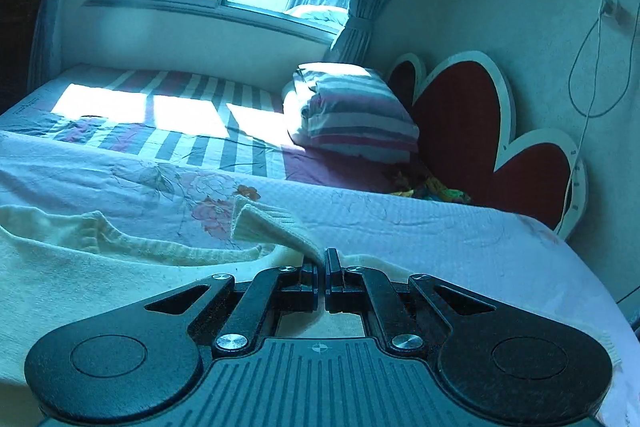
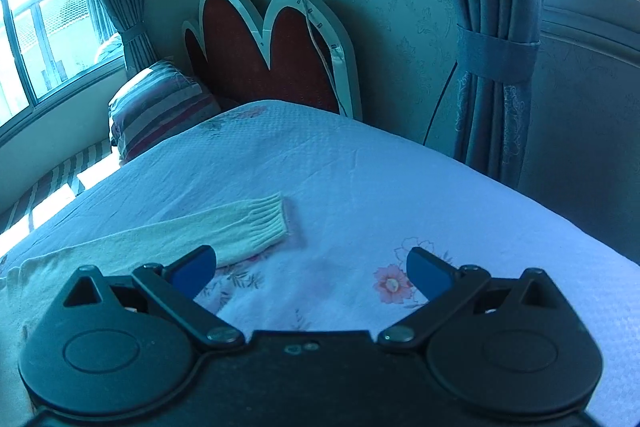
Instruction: Fold small clothes
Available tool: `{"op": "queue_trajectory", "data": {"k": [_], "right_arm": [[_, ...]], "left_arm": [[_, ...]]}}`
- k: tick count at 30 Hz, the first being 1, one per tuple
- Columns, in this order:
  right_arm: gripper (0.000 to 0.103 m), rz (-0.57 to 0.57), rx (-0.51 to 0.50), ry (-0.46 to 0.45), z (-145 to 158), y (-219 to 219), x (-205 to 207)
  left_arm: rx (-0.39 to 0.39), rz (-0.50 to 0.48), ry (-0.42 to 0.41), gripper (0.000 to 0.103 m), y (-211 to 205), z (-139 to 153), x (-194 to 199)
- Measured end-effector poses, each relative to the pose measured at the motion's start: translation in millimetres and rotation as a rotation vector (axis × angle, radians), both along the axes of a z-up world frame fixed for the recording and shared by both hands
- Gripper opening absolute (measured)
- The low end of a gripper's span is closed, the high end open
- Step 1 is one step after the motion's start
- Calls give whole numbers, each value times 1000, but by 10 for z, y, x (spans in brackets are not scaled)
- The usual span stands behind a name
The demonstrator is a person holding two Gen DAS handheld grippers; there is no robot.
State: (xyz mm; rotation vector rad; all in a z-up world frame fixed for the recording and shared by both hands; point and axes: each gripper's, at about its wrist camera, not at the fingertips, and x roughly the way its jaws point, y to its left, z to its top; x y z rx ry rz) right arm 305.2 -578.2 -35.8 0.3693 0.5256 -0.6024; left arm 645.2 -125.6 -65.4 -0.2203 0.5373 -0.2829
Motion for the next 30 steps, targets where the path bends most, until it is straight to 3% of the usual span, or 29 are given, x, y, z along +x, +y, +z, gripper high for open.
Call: {"op": "queue_trajectory", "data": {"k": [9,13,15,17,18,20,22,23,24,27,30], "right_arm": [[102,5,39,17,-191,-152,-6],[102,12,44,24,-226,-125,-16],[102,10,43,30,-231,-117,-27],[102,7,40,34,-221,-99,-30],[102,5,38,36,-212,-94,-31],[102,4,31,34,-181,-71,-27],[102,7,25,29,-154,-30,-1],[102,14,30,26,-144,-3,31],[101,29,42,19,-132,32,75],[100,111,89,-37,-79,264,302],[100,257,133,-103,-39,716,690]], "left_arm": [[231,-119,15,2,-526,-162,-141],[289,-202,24,3,-765,-204,-198],[263,-260,40,3,-862,-230,-212],[175,-338,79,15,-884,-233,-264],[99,-332,58,17,-810,-195,-323],[-24,-283,14,29,-538,-104,-440],[-66,-170,-15,44,-165,-41,-568],[-66,-94,-37,47,104,-27,-655],[-53,-37,-52,47,312,-18,-730],[94,204,-69,47,1070,-28,-966],[178,366,12,47,1698,-124,-1013]]}}
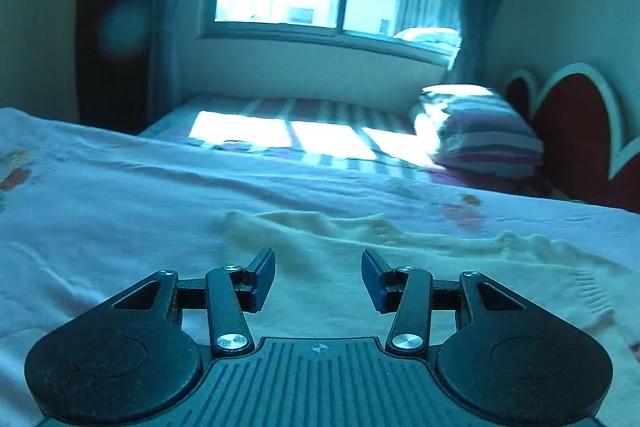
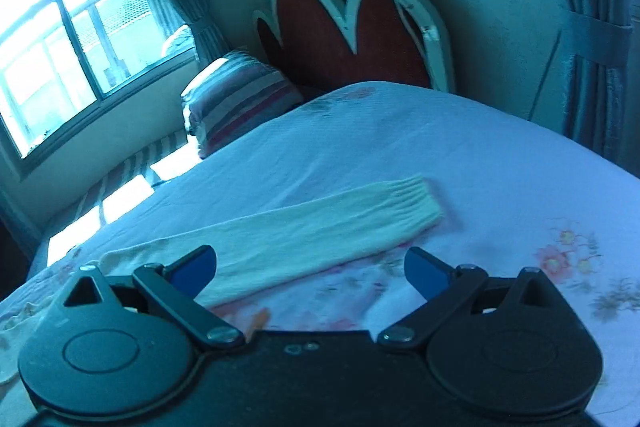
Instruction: Fold small clothes
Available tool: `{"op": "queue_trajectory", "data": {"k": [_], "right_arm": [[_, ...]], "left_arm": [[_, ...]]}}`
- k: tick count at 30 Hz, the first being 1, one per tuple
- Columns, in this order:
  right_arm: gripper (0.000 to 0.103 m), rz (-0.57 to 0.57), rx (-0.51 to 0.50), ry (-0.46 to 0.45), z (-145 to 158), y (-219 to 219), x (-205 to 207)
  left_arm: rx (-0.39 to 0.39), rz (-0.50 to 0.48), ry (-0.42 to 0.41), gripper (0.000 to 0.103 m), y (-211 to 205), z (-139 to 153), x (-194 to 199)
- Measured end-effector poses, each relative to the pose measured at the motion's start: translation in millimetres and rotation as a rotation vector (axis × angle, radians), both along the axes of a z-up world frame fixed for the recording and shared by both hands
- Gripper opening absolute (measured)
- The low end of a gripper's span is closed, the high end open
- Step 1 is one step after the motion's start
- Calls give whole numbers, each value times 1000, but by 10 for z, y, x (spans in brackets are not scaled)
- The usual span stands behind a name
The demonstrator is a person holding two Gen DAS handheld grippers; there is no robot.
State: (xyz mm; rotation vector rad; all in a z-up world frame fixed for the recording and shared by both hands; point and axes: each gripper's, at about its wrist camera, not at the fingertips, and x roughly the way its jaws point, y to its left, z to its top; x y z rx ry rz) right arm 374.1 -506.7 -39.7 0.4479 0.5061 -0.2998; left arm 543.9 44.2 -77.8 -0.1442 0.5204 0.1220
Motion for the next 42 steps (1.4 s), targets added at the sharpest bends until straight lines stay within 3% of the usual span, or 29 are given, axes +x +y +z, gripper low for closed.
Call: {"op": "queue_trajectory", "data": {"k": [3,7,8,11,15,19,20,21,23,26,28,29,31,34,35,37,40,42], "right_arm": [[98,159,77,-31,-47,483,462],[94,325,123,-2,-186,1175,1077],[89,348,127,9,-232,1305,1179],[36,383,183,78,-414,1539,1433],[46,349,242,126,-569,1627,1532],[43,329,242,134,-624,1684,1653],[32,330,226,137,-617,1698,1677],[7,329,208,142,-609,1722,1696],[6,312,178,144,-637,1703,1683],[5,305,154,140,-669,1699,1652],[6,319,149,136,-644,1716,1641],[8,329,149,132,-632,1726,1648],[10,330,136,156,-662,1739,1699],[16,330,154,158,-646,1697,1728],[27,312,141,131,-588,1684,1677],[28,310,109,79,-500,1662,1593],[30,315,128,143,-579,1618,1686],[39,318,172,156,-638,1591,1714]], "left_arm": [[-24,43,82,47,387,-143,-1],[11,-3,151,47,501,-330,-71],[11,-10,151,47,501,-362,-88],[14,-31,129,47,509,-364,-142],[6,-33,83,47,585,-286,-33],[-4,-50,64,47,635,-238,243],[-10,-55,56,47,639,-228,324],[-22,-55,56,47,650,-230,413],[19,-21,129,47,648,-303,659],[10,-3,114,47,651,-262,835],[79,2,106,47,614,-261,923],[83,-9,145,48,625,-324,996],[41,-6,135,50,691,-320,1007],[-45,-4,62,50,766,-179,742],[-51,-13,40,50,757,-154,615],[-44,-5,36,50,740,-158,379],[-95,50,25,50,775,-222,51],[-100,58,35,50,781,-279,-68]]}}
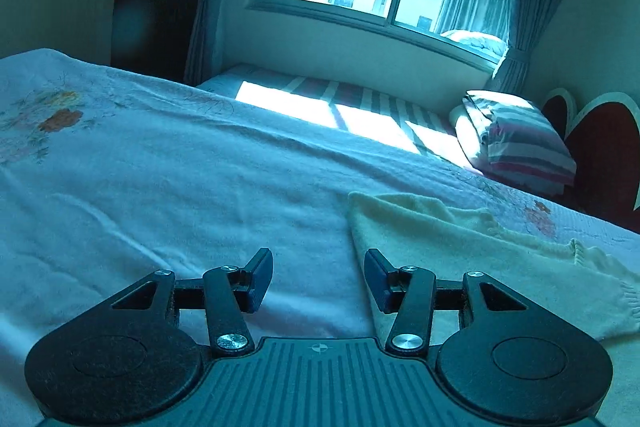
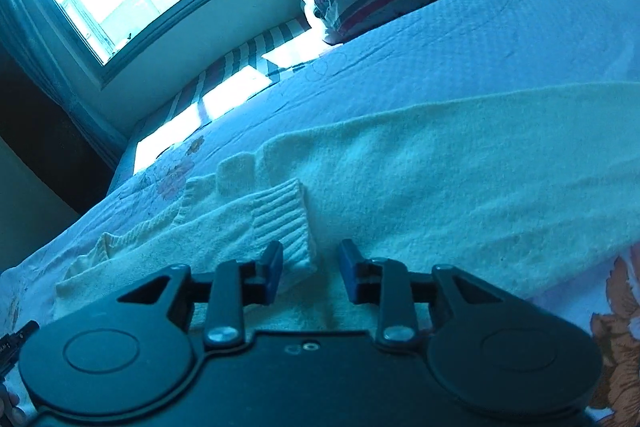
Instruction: Fold small clothes
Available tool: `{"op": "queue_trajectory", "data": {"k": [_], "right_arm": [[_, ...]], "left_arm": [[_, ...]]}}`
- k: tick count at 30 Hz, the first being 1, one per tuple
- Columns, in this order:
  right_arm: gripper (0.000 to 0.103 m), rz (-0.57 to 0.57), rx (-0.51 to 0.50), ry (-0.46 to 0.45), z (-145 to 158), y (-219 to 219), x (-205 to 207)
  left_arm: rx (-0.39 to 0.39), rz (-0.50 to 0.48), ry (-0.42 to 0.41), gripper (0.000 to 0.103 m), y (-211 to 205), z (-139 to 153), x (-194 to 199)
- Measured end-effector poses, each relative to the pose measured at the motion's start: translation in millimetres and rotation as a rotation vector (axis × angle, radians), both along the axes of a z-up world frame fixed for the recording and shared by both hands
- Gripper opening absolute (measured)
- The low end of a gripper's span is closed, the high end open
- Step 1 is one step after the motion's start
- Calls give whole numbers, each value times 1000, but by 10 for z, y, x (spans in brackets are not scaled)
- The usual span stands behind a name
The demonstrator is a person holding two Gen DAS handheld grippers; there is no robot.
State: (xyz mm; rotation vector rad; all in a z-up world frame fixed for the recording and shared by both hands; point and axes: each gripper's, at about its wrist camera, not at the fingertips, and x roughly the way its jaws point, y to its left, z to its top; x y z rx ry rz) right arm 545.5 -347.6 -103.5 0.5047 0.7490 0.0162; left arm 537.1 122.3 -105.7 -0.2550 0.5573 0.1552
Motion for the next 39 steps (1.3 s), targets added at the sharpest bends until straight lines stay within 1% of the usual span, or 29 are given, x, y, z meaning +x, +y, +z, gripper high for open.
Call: {"op": "queue_trajectory", "data": {"k": [2,4,5,6,8,10,13,15,17,18,19,20,21,22,23,24,25,27,28,30,31,32,33,34,35,36,37,38,39], "right_arm": [[41,18,4,-12,15,33,-9],[36,38,-15,-14,17,94,-19],[27,45,-29,-10,10,122,-25],[14,52,-51,-8,8,152,-24],[7,62,-71,-11,1,182,-15],[6,50,-78,-26,27,158,-25],[5,27,-98,-79,117,94,-90],[6,54,-110,-34,46,109,-40],[6,59,-115,-30,-2,121,-33],[6,56,-108,-31,-1,112,-34],[6,53,-103,-29,-3,101,-31],[5,54,-106,-28,-11,99,-27],[4,57,-116,-29,-20,100,-27],[4,60,-119,-30,-18,93,-29],[10,61,-117,-30,0,82,-33],[18,45,-128,-48,50,69,-63],[18,21,-154,-82,108,78,-99],[18,29,-174,-117,176,71,-80],[17,38,-185,-115,182,85,-27],[17,63,-208,-109,162,143,101],[16,78,-224,-108,136,182,168],[17,87,-243,-96,99,214,245],[16,97,-261,-68,45,237,328],[16,111,-285,-45,-11,257,394],[16,118,-303,-53,3,268,398],[19,120,-307,-41,56,271,392],[21,105,-295,-55,132,237,318],[26,84,-277,-90,192,169,210],[37,43,-241,-131,248,26,28]], "left_arm": [[5,2,14,50,-10,-65,-45],[-3,-6,21,50,-20,-112,-60],[0,-12,27,50,-35,-126,-48],[16,-22,38,50,-66,-135,-27],[58,-23,44,50,-133,-139,-21],[49,-7,37,50,-137,-121,-51],[34,13,24,50,-109,-83,-130],[23,0,-4,50,-125,-30,-165],[37,-28,-21,50,-186,3,-177],[58,-45,3,50,-229,-13,-155],[95,-58,91,50,-279,-88,-69],[122,-74,132,53,-307,-157,-28],[155,-63,107,54,-322,-134,-47],[153,-58,103,54,-309,-95,-36],[134,-54,50,54,-278,-22,-42],[124,-53,0,54,-252,41,-27],[131,-46,-23,54,-238,92,39],[131,-38,-10,54,-213,145,312],[130,-38,-5,54,-206,136,448],[135,-29,34,54,-202,49,758],[138,-25,71,54,-198,-31,887],[141,-28,129,65,-193,-134,1007],[157,-16,112,70,-199,-141,1008],[170,0,136,74,-214,-98,1010],[161,-8,128,74,-225,-30,945],[147,-30,91,74,-237,24,826],[139,-55,51,74,-254,67,663],[152,-71,34,76,-271,83,508],[170,-81,30,77,-276,85,356]]}}
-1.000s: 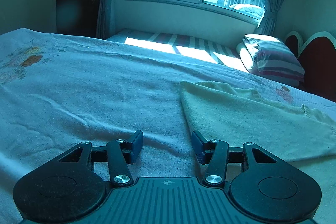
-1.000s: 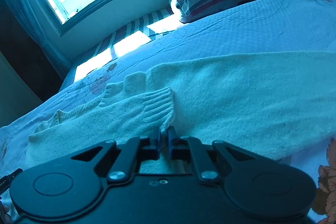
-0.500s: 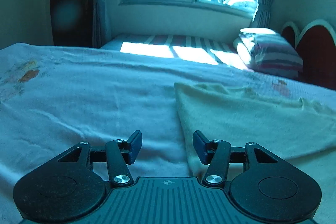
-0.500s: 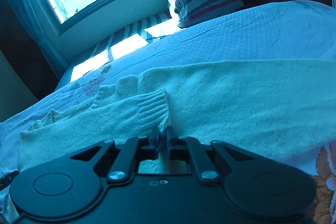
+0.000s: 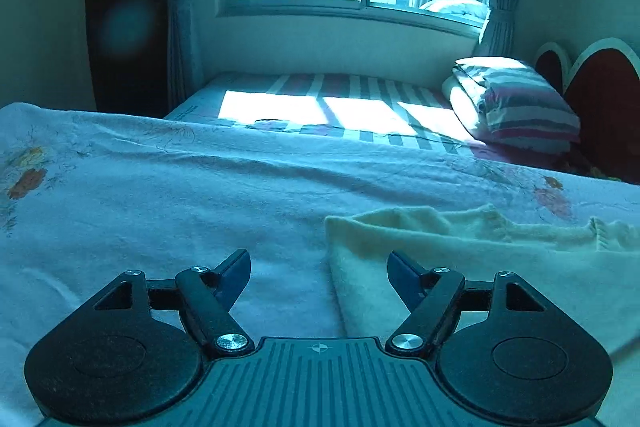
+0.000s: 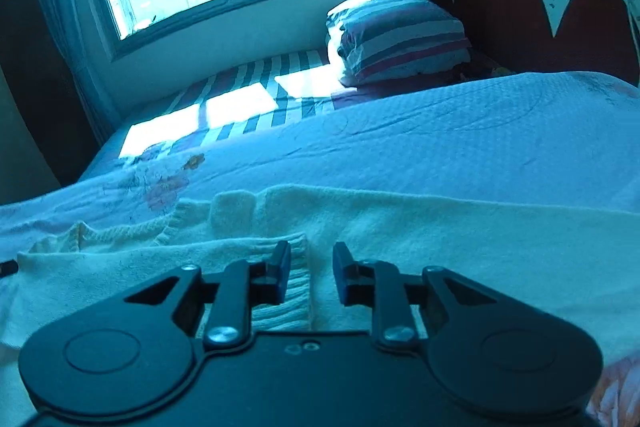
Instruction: Fold small clothes
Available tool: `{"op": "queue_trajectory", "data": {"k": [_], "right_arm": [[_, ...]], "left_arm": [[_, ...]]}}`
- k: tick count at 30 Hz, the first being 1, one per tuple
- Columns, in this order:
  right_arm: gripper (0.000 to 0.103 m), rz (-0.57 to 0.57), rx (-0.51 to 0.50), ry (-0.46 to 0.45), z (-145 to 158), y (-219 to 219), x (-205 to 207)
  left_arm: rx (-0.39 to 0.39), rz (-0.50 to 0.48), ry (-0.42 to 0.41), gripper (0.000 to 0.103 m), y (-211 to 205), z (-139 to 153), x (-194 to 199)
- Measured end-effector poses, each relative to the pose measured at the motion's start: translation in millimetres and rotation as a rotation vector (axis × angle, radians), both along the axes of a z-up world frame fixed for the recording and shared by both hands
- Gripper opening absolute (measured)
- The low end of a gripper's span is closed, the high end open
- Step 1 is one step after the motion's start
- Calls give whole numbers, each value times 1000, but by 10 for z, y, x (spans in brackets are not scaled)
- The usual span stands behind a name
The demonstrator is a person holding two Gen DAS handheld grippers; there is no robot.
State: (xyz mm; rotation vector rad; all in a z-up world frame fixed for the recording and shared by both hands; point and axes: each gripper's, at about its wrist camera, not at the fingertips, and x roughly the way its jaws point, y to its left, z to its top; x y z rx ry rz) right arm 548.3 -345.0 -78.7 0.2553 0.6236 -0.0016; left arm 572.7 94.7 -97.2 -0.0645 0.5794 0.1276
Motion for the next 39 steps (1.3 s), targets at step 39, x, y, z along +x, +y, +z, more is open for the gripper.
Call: {"op": "queue_trajectory", "data": {"k": [39], "right_arm": [[5,-396,281,-191,461,-1800,-975]], "left_arm": [[39,466,132,83,1810,-147,-1674]]}}
